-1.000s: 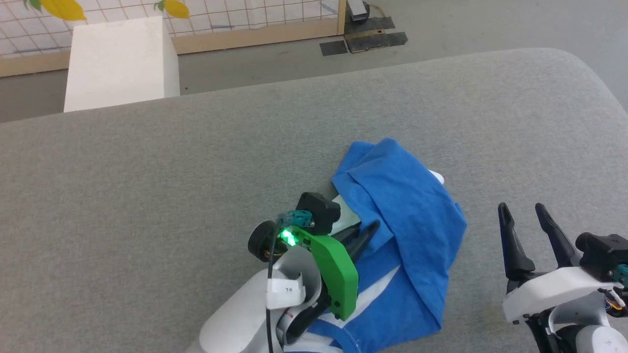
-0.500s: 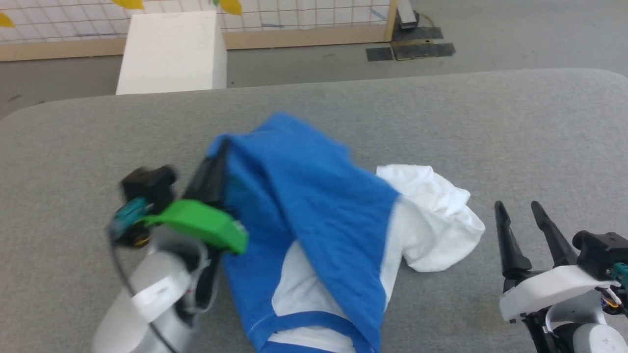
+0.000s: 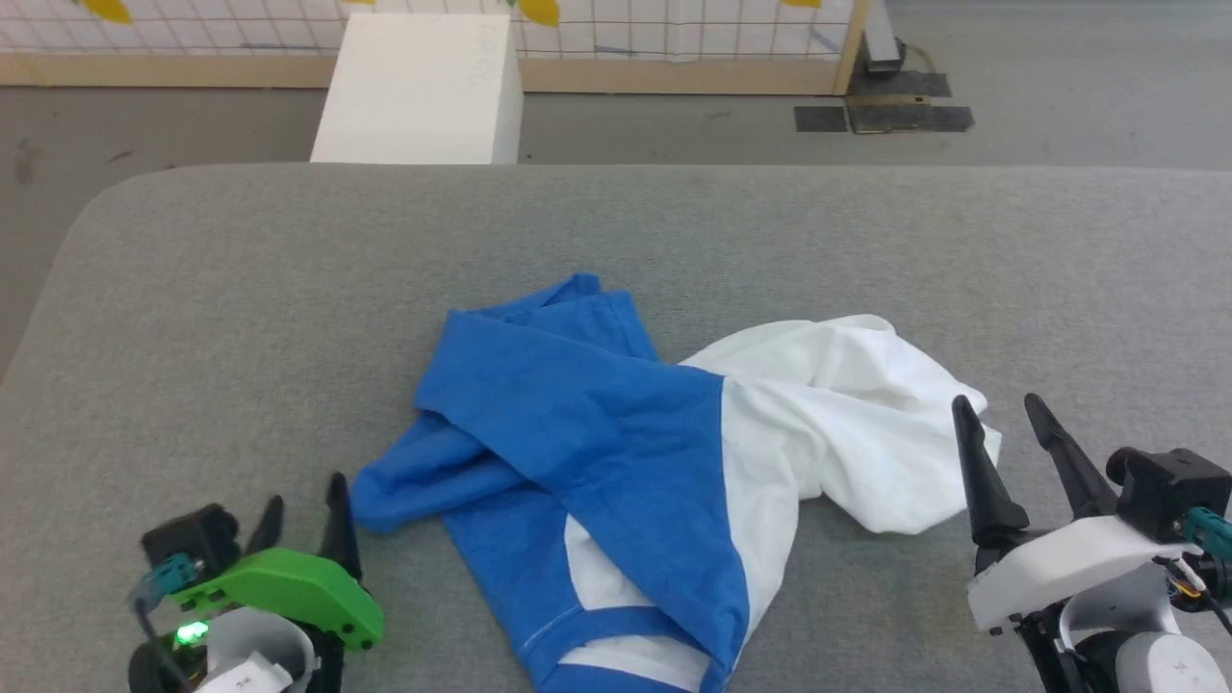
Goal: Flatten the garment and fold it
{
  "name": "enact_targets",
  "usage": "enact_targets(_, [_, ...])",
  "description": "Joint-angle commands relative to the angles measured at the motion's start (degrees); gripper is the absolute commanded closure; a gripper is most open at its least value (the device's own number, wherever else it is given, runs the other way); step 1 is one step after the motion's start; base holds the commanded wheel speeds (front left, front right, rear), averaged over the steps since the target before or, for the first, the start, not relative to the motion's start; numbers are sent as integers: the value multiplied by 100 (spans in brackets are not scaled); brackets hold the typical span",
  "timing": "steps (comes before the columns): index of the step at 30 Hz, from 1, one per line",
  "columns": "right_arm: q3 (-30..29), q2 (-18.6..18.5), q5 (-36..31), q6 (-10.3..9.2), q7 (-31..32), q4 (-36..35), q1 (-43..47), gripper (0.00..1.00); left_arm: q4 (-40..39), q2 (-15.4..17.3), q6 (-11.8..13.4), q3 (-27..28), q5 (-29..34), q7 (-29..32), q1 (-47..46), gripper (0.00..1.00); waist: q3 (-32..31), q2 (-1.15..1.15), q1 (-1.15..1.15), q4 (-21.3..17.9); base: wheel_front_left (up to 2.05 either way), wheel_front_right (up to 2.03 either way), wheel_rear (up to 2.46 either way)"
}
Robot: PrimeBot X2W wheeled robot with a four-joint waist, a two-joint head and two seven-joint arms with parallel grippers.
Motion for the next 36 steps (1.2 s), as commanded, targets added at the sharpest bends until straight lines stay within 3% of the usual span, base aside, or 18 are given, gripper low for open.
enact_targets(1, [26, 3, -14, -8, 36, -36, -51, 0, -55, -25, 21, 82, 16, -245, 62, 0, 18, 0, 0, 119, 0, 0, 0])
enact_targets(3, [26, 3, -24, -8, 56, -50, -40, 0, -170, -102, -29, 103, 83, -577, 92, 0, 22, 0, 0, 193, 0, 0, 0])
enact_targets(6, [13, 3, -18, -8, 72, -70, -35, 0, -362, -282, -392, -68, 48, -747, 70, 0, 38, 0, 0, 281, 0, 0, 0])
enact_targets(11, [57, 3, -26, -8, 101, -94, -73, 0, -270, -445, -830, -650, -22, -190, -249, 0, 78, 0, 0, 287, 0, 0, 0])
enact_targets(19, [145, 3, -33, -8, 87, -44, -103, 0, 291, -526, -869, -968, -171, 770, -868, 0, 110, 0, 0, -42, 0, 0, 0])
enact_targets(26, [142, 3, -51, -8, 64, -44, -92, 0, 569, -491, -838, -910, -261, 965, -1123, 0, 128, 0, 0, -345, 0, 0, 0])
enact_targets(27, [132, 3, -53, -8, 59, -45, -86, 0, 539, -478, -873, -910, -241, 908, -1149, 45, 125, 0, 0, -371, 0, 0, 0])
enact_targets(28, [123, 3, -54, -8, 57, -45, -82, 0, 497, -467, -922, -929, -213, 856, -1172, 63, 127, 0, 0, -389, 0, 0, 0])
enact_targets(29, [111, 3, -55, -8, 52, -42, -79, 0, 433, -459, -985, -969, -166, 794, -1205, 100, 127, 0, 0, -406, 0, 0, 0])
enact_targets(36, [108, 3, -27, -8, 20, 5, -99, 0, -210, -658, -1365, -1498, 182, 721, -1631, 100, 82, 0, 0, -539, 0, 0, 0])
